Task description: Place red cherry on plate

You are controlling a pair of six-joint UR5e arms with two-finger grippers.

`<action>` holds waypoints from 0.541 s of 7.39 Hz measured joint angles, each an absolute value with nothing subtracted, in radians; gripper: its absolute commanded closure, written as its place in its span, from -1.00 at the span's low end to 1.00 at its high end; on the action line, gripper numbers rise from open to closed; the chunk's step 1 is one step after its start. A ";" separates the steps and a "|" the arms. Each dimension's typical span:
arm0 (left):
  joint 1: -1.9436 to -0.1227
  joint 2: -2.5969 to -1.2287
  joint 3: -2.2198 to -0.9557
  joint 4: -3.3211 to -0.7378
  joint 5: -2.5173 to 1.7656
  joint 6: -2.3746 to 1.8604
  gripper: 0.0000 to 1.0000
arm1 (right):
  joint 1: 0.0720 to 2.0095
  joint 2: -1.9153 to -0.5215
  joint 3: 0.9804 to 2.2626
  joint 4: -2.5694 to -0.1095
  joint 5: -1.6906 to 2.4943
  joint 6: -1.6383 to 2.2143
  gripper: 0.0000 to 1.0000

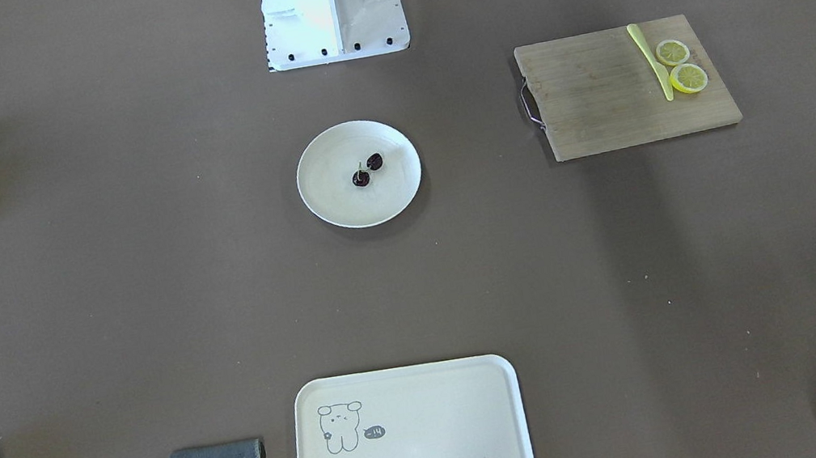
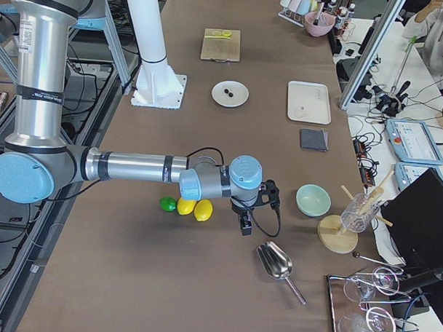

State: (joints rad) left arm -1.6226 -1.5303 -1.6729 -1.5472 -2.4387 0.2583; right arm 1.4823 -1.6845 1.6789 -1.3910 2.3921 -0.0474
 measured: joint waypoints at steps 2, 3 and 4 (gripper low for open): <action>-1.625 -1.527 -1.675 -1.546 -2.438 0.259 -0.95 | 1.481 -1.689 1.678 -1.392 2.387 -0.049 -1.00; -1.625 -1.526 -1.675 -1.546 -2.438 0.258 -0.95 | 1.480 -1.692 1.678 -1.392 2.377 -0.049 -1.00; -1.625 -1.524 -1.676 -1.546 -2.438 0.257 -0.95 | 1.477 -1.693 1.678 -1.392 2.360 -0.049 -1.00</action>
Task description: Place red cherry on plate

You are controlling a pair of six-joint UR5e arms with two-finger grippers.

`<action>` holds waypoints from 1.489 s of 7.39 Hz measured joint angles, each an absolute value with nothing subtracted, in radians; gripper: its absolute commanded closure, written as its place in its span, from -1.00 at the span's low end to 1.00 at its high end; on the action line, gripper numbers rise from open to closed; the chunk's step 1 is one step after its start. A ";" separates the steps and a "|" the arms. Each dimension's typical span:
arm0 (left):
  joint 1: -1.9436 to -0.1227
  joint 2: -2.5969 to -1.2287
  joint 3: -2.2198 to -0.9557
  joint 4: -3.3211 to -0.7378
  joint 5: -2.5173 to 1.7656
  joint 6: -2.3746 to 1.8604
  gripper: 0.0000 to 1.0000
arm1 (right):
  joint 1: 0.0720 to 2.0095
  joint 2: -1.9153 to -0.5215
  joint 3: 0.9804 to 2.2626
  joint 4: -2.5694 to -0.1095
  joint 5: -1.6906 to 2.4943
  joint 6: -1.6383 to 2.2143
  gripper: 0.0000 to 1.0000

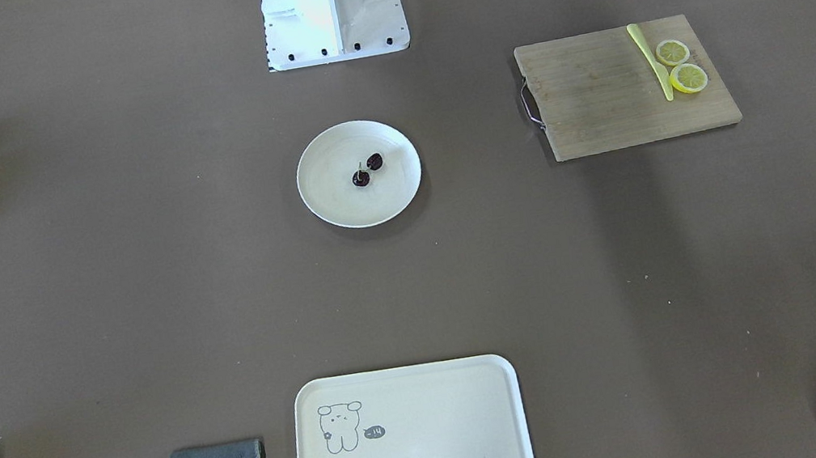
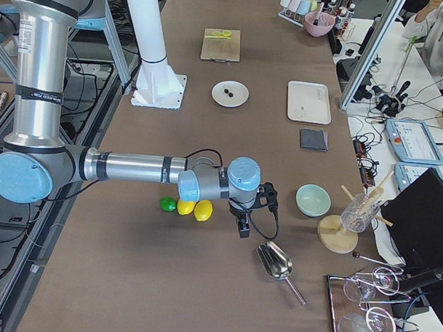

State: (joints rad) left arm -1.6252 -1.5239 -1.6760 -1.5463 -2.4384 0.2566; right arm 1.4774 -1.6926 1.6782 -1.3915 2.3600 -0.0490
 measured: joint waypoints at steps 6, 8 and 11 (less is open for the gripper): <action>-1.625 -1.511 -1.674 -1.548 -2.438 0.256 -0.95 | 1.473 -1.697 1.679 -1.391 2.345 -0.052 -1.00; -1.626 -1.508 -1.675 -1.548 -2.438 0.255 -0.95 | 1.473 -1.700 1.680 -1.390 2.348 -0.052 -1.00; -1.626 -1.508 -1.677 -1.548 -2.442 0.255 -0.95 | 1.473 -1.701 1.681 -1.390 2.351 -0.052 -1.00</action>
